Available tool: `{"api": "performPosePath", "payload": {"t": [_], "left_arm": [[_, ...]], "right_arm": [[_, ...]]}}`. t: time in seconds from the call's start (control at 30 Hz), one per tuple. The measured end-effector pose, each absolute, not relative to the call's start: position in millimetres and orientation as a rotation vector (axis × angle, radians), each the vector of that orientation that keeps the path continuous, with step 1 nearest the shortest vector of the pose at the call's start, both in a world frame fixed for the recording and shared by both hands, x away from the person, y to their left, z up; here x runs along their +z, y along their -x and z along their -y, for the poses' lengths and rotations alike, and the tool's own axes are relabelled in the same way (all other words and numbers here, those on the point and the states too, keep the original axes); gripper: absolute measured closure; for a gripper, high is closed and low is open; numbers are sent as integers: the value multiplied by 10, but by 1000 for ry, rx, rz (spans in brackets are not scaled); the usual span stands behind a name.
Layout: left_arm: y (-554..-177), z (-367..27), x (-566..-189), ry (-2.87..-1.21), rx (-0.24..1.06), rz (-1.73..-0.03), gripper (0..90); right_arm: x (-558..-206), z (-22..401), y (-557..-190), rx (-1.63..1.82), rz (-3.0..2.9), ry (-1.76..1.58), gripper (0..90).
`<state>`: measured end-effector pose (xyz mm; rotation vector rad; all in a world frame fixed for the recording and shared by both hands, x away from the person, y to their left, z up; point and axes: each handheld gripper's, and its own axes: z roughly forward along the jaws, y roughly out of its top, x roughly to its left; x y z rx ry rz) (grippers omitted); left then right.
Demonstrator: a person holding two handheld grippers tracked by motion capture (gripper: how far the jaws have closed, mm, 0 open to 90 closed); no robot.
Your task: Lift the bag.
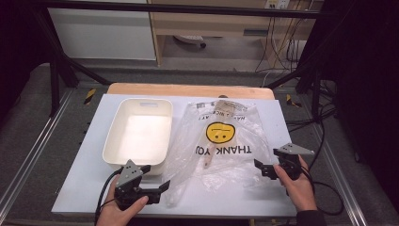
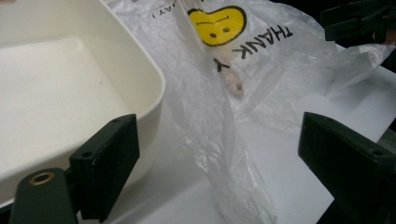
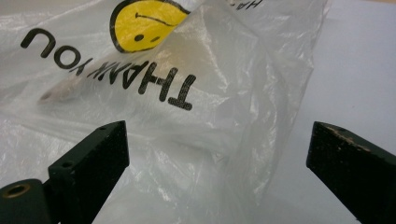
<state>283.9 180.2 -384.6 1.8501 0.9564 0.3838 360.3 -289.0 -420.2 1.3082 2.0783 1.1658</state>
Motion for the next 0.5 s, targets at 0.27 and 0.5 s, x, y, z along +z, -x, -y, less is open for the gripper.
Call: {"api": "performPosePath", "payload": {"t": [0.27,0.5], "left_arm": [[-2921,-1842,-3702,-1816,398,-947,100],[-3032,-1925,-3562,-1796,439,-939,83]], "right_arm": [[-4210,2894,-3616,1206,-2030,-1301,88],[-4186,2888,-3620,1230,-2031,-1299,77]]}}
